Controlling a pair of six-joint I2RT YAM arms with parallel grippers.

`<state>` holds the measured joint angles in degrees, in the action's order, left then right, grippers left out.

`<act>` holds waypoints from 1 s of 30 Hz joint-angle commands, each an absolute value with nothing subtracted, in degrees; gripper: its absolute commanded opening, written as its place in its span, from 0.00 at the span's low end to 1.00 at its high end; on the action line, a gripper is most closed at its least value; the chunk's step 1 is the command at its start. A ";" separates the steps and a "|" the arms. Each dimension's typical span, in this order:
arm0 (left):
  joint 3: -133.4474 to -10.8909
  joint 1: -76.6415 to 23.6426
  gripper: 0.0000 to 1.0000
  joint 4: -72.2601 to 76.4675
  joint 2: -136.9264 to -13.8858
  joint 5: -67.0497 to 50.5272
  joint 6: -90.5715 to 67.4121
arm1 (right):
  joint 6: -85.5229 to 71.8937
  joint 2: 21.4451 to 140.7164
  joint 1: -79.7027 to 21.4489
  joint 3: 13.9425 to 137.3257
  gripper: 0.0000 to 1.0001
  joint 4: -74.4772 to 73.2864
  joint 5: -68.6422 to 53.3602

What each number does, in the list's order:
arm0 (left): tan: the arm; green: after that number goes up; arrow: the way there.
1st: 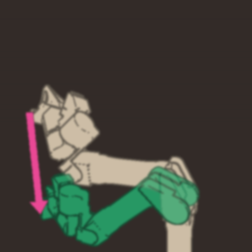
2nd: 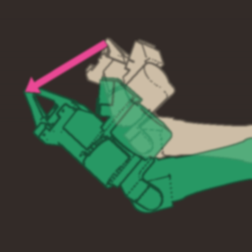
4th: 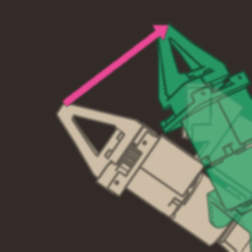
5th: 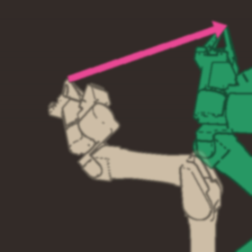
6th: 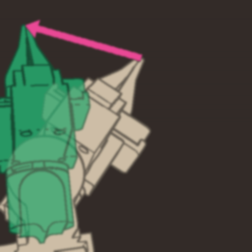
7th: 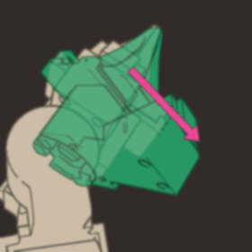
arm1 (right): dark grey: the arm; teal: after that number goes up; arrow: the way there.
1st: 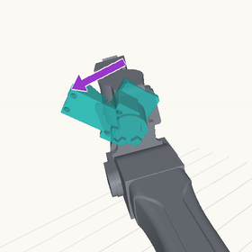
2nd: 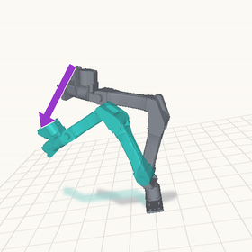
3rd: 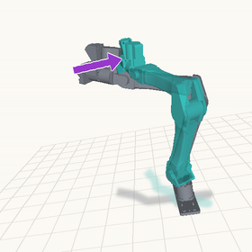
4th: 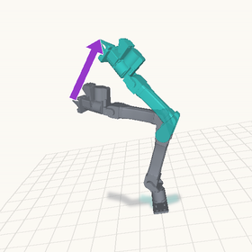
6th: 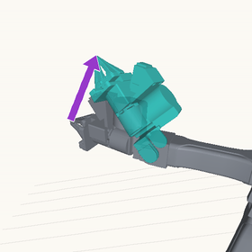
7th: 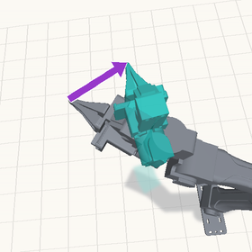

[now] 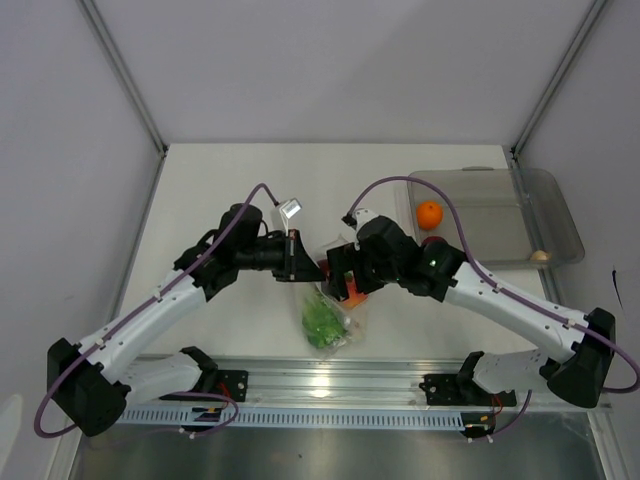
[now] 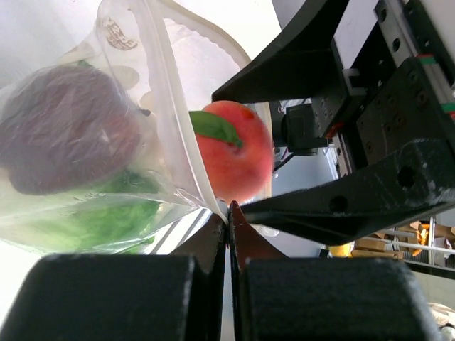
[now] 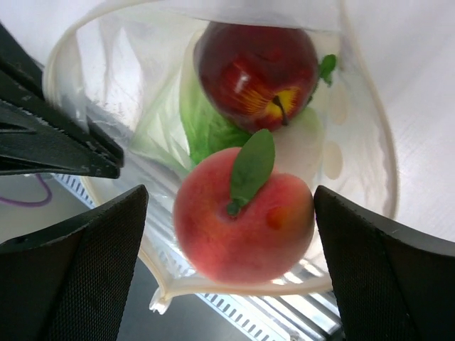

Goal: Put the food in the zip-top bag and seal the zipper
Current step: Place the fake fruit in the zipper food storage bag, then adjust the zipper food storage bag at the center of the board.

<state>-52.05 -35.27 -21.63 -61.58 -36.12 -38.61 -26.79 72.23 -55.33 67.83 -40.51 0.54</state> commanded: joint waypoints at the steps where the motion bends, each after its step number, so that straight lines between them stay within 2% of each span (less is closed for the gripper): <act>1: -51.68 -34.80 0.01 -21.09 -59.68 -35.86 -39.29 | -26.63 71.63 -55.63 71.89 0.99 -43.40 6.58; 8: -51.68 -34.81 0.01 -21.36 -59.68 -35.77 -39.02 | -26.72 69.70 -55.55 76.37 0.99 -50.62 14.41; 14: -51.51 -34.80 0.01 -21.01 -59.50 -35.95 -39.20 | -27.95 67.06 -53.62 73.83 0.99 -51.77 13.98; 21: -51.33 -34.80 0.01 -21.18 -58.98 -36.04 -39.11 | -27.95 67.59 -51.16 68.30 0.84 -48.43 11.00; 23: -51.33 -34.89 0.01 -21.36 -58.71 -35.95 -39.02 | -27.77 68.38 -50.37 67.24 0.73 -46.59 10.02; 24: -51.33 -34.89 0.01 -21.44 -58.62 -35.95 -39.02 | -27.43 68.64 -50.10 66.71 0.58 -45.54 8.89; 27: -51.07 -34.89 0.01 -21.53 -58.18 -35.77 -39.02 | -27.07 69.78 -49.40 65.75 0.43 -43.78 7.21; 28: -50.89 -34.81 0.01 -21.62 -58.01 -35.77 -39.02 | -26.98 70.05 -49.39 65.57 0.34 -43.33 5.81; 29: -50.89 -34.80 0.00 -21.62 -58.01 -35.77 -39.02 | -26.81 70.22 -49.31 65.48 0.29 -42.90 5.10; 30: -50.80 -34.89 0.01 -21.53 -57.92 -35.77 -39.11 | -26.55 70.31 -49.22 65.57 0.14 -42.28 4.40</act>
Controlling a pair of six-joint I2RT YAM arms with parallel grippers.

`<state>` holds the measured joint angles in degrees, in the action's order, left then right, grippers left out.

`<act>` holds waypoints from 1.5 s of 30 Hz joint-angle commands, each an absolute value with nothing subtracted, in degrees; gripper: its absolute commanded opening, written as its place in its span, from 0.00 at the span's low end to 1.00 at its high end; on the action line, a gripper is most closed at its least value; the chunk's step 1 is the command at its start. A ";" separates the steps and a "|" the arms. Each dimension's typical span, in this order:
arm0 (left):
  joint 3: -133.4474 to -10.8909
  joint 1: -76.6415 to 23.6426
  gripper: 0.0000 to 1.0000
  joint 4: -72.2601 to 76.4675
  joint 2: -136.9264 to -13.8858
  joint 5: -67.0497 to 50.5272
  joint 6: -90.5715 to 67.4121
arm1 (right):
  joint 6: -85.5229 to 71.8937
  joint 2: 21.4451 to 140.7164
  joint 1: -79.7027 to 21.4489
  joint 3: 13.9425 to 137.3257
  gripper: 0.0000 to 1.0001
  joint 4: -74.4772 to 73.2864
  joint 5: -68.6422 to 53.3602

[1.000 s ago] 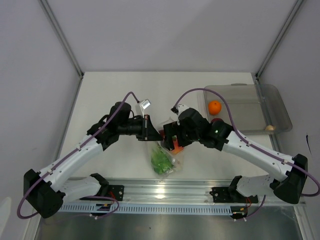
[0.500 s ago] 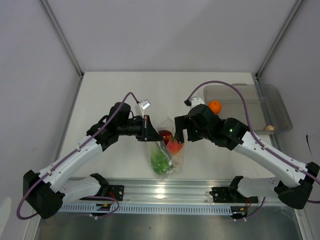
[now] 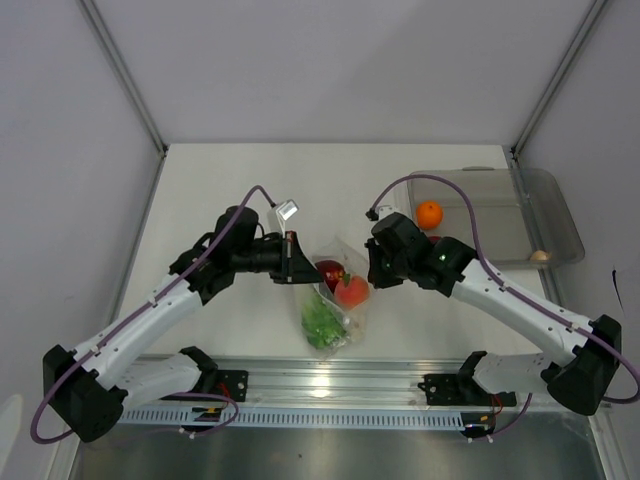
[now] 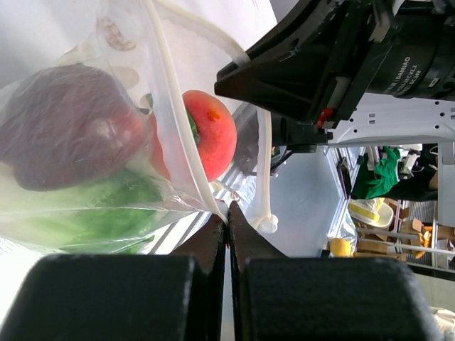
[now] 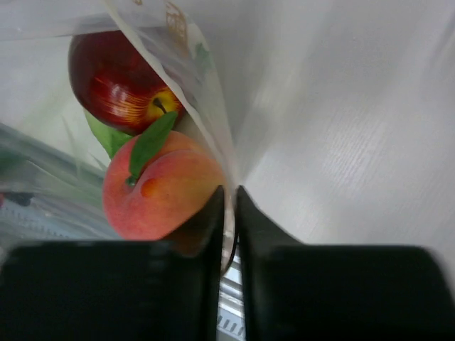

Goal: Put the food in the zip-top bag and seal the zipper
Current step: Adjust the zipper food storage bag at the center of the board.

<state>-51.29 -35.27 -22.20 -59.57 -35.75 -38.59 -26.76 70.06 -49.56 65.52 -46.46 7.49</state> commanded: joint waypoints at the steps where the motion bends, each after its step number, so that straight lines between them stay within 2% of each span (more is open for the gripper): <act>1: -50.71 -34.89 0.01 -21.62 -58.01 -35.77 -39.11 | -25.76 70.40 -49.13 65.83 0.03 -42.10 2.83; 2: -50.71 -34.89 0.01 -21.53 -58.09 -35.77 -39.11 | -25.23 70.40 -49.30 66.35 0.00 -42.10 2.38; 13: -54.49 -34.81 0.01 -24.34 -55.12 -35.51 -39.20 | -22.67 63.46 -53.26 79.10 0.00 -43.50 1.06; 23: -47.11 -34.89 0.01 -21.01 -60.37 -34.28 -38.32 | -26.10 65.91 -53.61 66.71 0.00 -38.76 1.84; 34: -57.21 -34.81 0.01 -25.05 -56.08 -35.68 -38.93 | -23.73 65.75 -53.96 76.46 0.00 -43.33 3.34; 39: -54.33 -34.89 0.01 -23.91 -54.40 -34.81 -39.55 | -25.48 64.16 -53.88 74.90 0.00 -41.23 1.32; 45: -47.56 -34.89 0.01 -20.31 -60.72 -34.89 -38.32 | -26.45 66.44 -52.56 67.61 0.00 -36.83 0.70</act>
<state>-50.76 -35.22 -22.31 -56.93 -34.74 -38.83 -25.36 65.06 -53.32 70.74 -41.01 1.74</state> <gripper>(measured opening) 0.005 0.003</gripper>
